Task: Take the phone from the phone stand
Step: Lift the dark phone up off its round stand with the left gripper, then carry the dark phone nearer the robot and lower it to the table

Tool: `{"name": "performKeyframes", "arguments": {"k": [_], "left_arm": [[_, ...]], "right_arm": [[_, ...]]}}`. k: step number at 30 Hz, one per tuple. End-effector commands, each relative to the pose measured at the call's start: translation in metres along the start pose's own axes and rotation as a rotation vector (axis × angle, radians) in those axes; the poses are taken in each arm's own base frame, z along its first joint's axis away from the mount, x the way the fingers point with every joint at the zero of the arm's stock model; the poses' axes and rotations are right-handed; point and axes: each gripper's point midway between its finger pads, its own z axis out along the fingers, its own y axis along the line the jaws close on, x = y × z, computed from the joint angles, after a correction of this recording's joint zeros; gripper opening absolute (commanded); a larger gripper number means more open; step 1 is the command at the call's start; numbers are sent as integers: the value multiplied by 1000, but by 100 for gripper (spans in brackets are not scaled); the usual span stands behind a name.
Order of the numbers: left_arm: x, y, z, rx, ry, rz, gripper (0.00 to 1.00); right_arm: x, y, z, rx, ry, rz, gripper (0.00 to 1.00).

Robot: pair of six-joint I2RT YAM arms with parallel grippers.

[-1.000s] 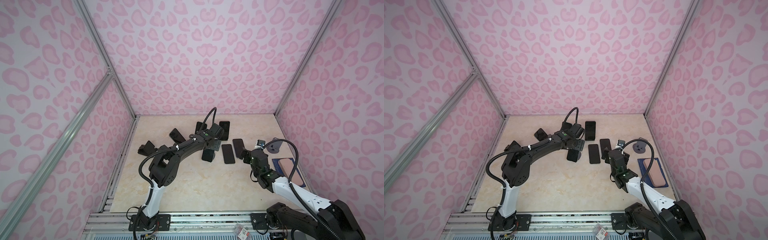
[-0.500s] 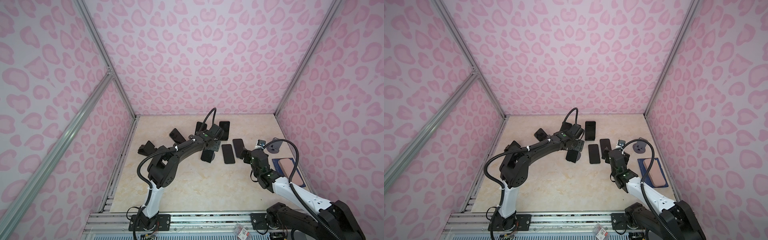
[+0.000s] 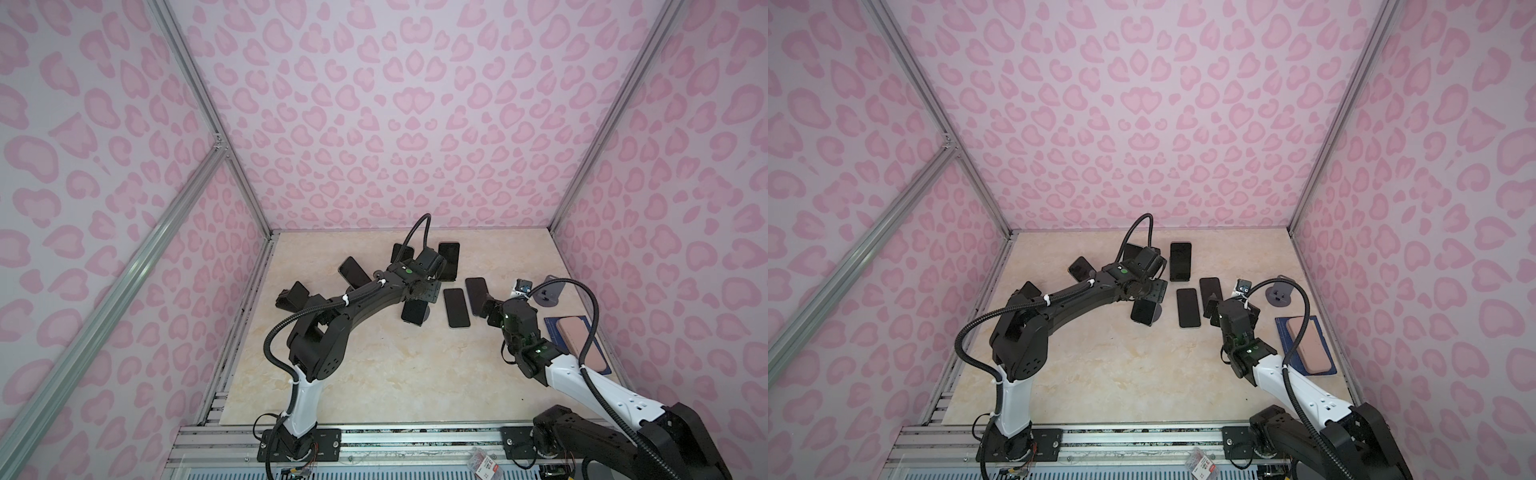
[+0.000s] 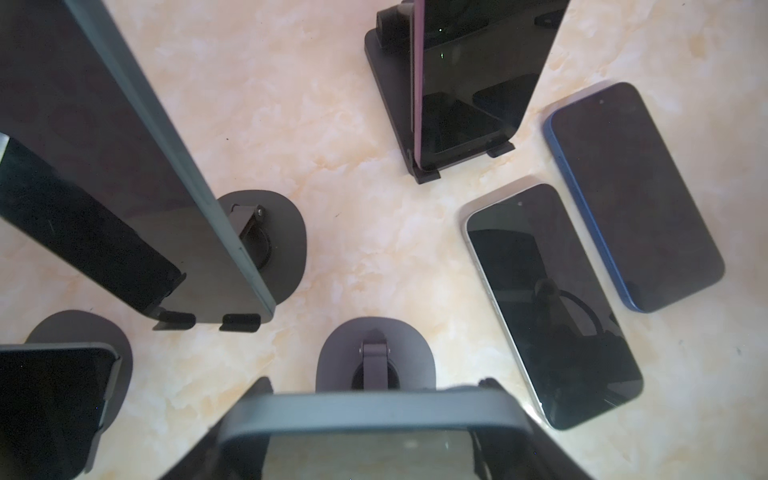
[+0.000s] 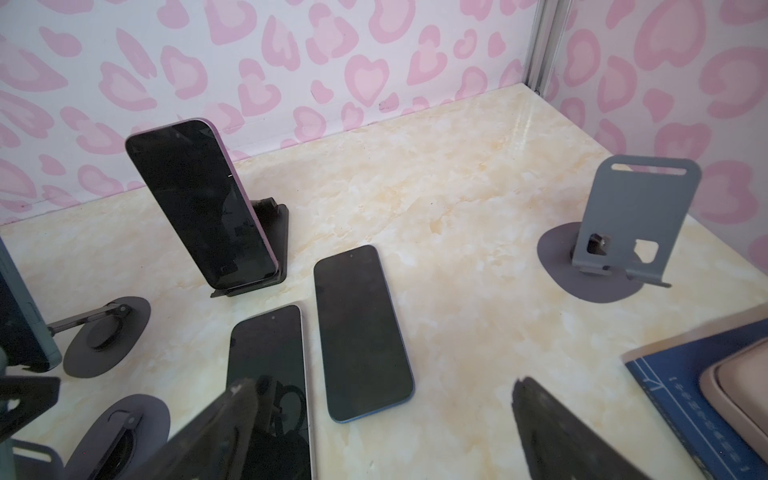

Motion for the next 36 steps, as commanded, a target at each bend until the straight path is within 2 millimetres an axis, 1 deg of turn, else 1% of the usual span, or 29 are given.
{"name": "performKeyframes", "arguments": {"k": [1,8,11,14,16,19,21,24,27,29,32,36], "left_arm": [[-18,0,-23,17,-70,-22,69],[-23,10,-50,6,-111,-59,69],[-17,15,-60,4,-107,-82,69],[-3,20,-68,4,-91,-113,69],[9,25,-74,2,-72,-138,68],[35,33,-80,-11,-7,-181,68],[57,39,-82,-20,49,-203,67],[94,45,-79,-28,134,-248,66],[119,49,-77,-38,181,-297,66],[134,53,-74,-59,204,-325,65],[152,53,-68,-66,249,-367,65],[168,54,-61,-77,294,-395,65]], "right_arm": [[-3,0,-1,-1,-13,8,98],[-4,2,-1,-6,-13,7,98],[-3,1,-1,-4,-12,7,98],[-4,2,-2,-8,-15,9,98],[-4,2,-3,-11,-15,12,98],[-4,3,-3,-14,-11,8,98],[-5,3,-3,-17,-13,10,98],[-5,4,-4,-22,-17,14,98],[-4,4,-4,-24,-13,13,98],[-3,5,-4,-26,-10,12,98],[-3,5,-4,-28,-10,12,98],[-4,5,-5,-29,-13,14,98]]}}
